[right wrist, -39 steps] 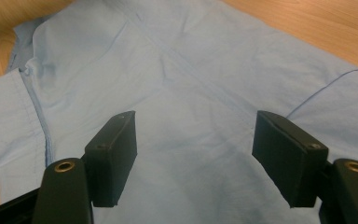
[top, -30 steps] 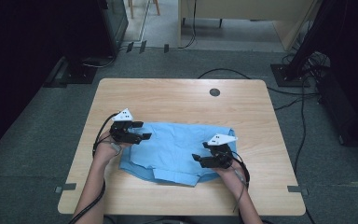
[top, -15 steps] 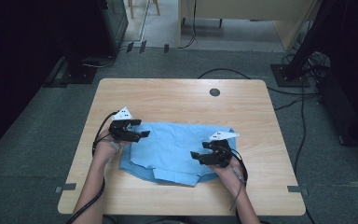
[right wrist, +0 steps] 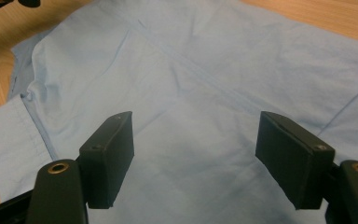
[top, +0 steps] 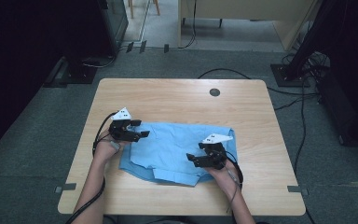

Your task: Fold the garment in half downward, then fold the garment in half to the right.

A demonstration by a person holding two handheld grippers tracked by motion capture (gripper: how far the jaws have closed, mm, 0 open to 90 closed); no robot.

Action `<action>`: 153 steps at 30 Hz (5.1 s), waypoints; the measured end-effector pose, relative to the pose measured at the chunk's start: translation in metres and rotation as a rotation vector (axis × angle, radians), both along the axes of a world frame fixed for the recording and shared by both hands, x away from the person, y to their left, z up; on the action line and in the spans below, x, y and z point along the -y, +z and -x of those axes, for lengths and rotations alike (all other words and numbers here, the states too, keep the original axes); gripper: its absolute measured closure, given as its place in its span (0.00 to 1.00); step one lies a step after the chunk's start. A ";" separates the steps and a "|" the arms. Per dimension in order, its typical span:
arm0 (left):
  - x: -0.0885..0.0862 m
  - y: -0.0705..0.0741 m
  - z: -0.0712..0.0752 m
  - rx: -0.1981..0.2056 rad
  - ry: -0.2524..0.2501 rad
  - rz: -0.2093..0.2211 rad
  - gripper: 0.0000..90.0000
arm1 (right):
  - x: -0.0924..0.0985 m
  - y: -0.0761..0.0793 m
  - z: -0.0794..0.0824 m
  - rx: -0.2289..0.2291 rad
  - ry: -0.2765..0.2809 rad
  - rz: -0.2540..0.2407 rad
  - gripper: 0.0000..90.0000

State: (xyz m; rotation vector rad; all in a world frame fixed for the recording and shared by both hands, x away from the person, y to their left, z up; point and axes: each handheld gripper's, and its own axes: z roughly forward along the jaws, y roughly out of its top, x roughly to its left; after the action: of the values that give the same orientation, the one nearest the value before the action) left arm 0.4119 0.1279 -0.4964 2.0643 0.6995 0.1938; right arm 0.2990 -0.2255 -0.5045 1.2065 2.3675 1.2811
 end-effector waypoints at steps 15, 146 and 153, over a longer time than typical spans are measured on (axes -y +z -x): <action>-0.007 -0.003 -0.012 0.020 0.019 0.004 0.31 | -0.005 0.003 -0.001 0.012 -0.032 0.007 0.31; -0.033 -0.026 -0.022 -0.005 0.140 -0.108 0.37 | -0.155 -0.010 0.023 0.133 -0.035 0.066 0.45; -0.033 -0.026 -0.022 -0.009 0.141 -0.102 0.35 | -0.164 -0.010 0.023 0.148 -0.014 0.068 0.46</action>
State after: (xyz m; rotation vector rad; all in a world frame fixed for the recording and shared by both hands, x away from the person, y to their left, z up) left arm 0.4338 0.1611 -0.5228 2.1141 0.8570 0.3063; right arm 0.2756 -0.0618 -0.5146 1.0681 2.2738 1.2299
